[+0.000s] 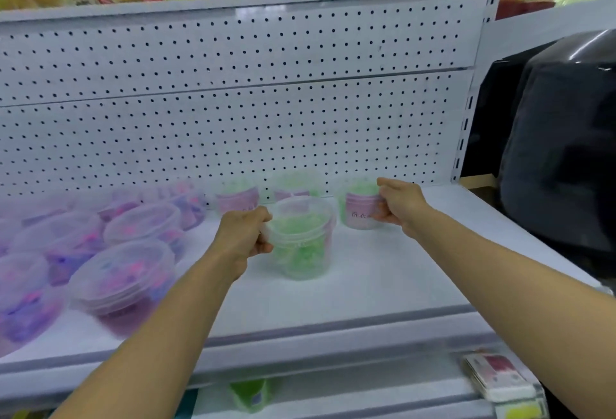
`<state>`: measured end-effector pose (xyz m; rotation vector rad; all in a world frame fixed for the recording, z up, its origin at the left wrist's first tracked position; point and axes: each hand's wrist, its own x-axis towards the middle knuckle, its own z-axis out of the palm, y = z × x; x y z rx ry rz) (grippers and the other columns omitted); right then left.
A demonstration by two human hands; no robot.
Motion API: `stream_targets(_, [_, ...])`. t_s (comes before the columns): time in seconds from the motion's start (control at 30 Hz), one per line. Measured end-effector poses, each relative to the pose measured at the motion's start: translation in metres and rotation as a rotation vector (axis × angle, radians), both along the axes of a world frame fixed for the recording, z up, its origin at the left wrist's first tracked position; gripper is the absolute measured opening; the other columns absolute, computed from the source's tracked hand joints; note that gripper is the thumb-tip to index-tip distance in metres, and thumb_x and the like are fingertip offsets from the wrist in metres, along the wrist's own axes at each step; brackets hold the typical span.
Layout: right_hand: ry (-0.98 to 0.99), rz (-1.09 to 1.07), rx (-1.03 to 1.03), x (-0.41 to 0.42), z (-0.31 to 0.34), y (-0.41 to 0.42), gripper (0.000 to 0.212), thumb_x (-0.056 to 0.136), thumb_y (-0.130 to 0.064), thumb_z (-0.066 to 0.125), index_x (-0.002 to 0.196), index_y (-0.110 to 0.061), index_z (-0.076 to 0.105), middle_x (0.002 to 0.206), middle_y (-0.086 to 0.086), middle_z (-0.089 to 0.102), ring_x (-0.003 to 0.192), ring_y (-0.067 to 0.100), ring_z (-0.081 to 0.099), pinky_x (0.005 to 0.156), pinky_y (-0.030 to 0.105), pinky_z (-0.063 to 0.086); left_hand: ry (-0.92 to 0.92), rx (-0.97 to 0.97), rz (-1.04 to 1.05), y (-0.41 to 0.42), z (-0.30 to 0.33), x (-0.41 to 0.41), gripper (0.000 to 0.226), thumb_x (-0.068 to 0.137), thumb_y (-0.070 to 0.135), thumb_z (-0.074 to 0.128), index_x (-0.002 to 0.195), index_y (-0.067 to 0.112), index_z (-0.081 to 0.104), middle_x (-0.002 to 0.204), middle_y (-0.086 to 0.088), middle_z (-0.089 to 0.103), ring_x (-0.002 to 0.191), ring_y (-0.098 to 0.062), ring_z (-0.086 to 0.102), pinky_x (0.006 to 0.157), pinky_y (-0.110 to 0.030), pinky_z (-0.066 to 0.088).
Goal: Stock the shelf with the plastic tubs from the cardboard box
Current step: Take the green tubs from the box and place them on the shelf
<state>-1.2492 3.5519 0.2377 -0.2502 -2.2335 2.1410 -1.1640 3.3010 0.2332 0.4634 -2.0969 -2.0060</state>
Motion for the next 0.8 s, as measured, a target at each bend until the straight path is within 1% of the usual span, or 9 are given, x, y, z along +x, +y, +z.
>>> stream_targets(0.1, [-0.031,0.087,0.015,-0.010,0.002,-0.003,0.042,0.097,-0.007,0.041,0.135,-0.021,0.053,0.077,0.003,0.053,0.064,0.021,0.048,0.082,0.041,0.056,-0.003,0.004,-0.020,0.001,0.000,-0.012,0.010,0.084,0.009,0.057,0.083,0.000,0.062,0.075,-0.014,0.050,0.056,-0.021,0.044,0.045,-0.024,0.048])
stream_targets(0.17, [0.018,0.130,0.160,-0.008,-0.001,-0.001,0.041,0.097,-0.016,0.042,0.135,-0.029,0.052,0.090,0.003,0.055,0.072,0.021,0.052,0.077,0.039,0.054,-0.006,0.005,-0.037,0.004,0.000,-0.017,0.010,0.084,0.008,0.056,0.078,0.003,0.062,0.070,-0.012,0.051,0.053,-0.019,0.043,0.046,-0.024,0.046])
stream_targets(0.23, [0.243,0.109,0.474,-0.001,-0.006,0.005,0.045,0.095,-0.018,0.042,0.135,-0.036,0.051,0.101,-0.003,0.055,0.084,0.018,0.055,0.078,0.034,0.049,-0.019,-0.010,-0.072,0.009,0.000,-0.023,0.008,0.082,0.008,0.055,0.081,0.004,0.062,0.071,-0.011,0.051,0.057,-0.021,0.043,0.050,-0.026,0.045])
stream_targets(0.33, [0.621,0.266,0.741,0.024,-0.005,0.018,0.065,0.085,0.001,0.046,0.134,-0.042,0.050,0.101,-0.004,0.043,0.091,0.014,0.047,0.075,0.028,0.045,-0.041,-0.062,-0.175,0.026,0.000,-0.031,0.012,0.078,0.010,0.055,0.087,0.007,0.063,0.077,-0.013,0.052,0.069,-0.022,0.045,0.060,-0.032,0.042])
stream_targets(0.43, [0.776,0.578,1.060,0.048,0.004,0.037,0.070,0.077,-0.004,0.056,0.133,-0.046,0.049,0.138,-0.011,0.035,0.126,0.011,0.031,0.091,0.026,0.041,-0.050,-0.079,-0.297,0.052,0.001,-0.037,0.021,0.085,0.013,0.058,0.096,0.000,0.070,0.083,-0.012,0.064,0.073,-0.022,0.054,0.065,-0.032,0.046])
stream_targets(0.53, [0.836,0.625,1.210,0.059,0.008,0.056,0.049,0.080,-0.031,0.071,0.126,-0.043,0.057,0.149,-0.024,0.032,0.138,0.005,0.024,0.102,0.026,0.034,-0.012,-0.142,-0.423,0.079,0.003,-0.040,0.022,0.090,0.019,0.055,0.091,0.003,0.069,0.082,-0.009,0.065,0.071,-0.019,0.057,0.064,-0.030,0.049])
stream_targets(0.67, [0.755,0.463,1.324,0.071,0.006,0.089,0.045,0.081,-0.046,0.069,0.124,-0.041,0.059,0.136,-0.025,0.051,0.133,0.001,0.037,0.094,0.029,0.044,0.283,-0.615,-0.357,0.101,-0.002,-0.049,0.030,0.094,0.029,0.050,0.087,0.005,0.066,0.082,-0.008,0.059,0.075,-0.018,0.054,0.078,-0.044,0.052])
stream_targets(0.73, [0.857,0.351,1.414,0.074,0.007,0.102,0.039,0.075,-0.041,0.076,0.112,-0.032,0.069,0.120,-0.018,0.064,0.123,0.012,0.054,0.082,0.033,0.053,0.472,-0.888,-0.244,0.104,-0.006,-0.056,0.022,0.095,0.025,0.051,0.105,0.013,0.067,0.104,-0.004,0.060,0.097,-0.018,0.053,0.085,-0.038,0.045])
stream_targets(0.8, [0.840,0.246,1.562,0.070,0.010,0.109,0.036,0.073,-0.039,0.076,0.106,-0.025,0.072,0.111,-0.013,0.068,0.113,0.018,0.060,0.072,0.029,0.052,0.524,-1.060,-0.258,0.105,-0.008,-0.065,0.032,0.095,0.024,0.052,0.126,0.017,0.058,0.131,-0.001,0.052,0.122,-0.018,0.044,0.095,-0.031,0.039])
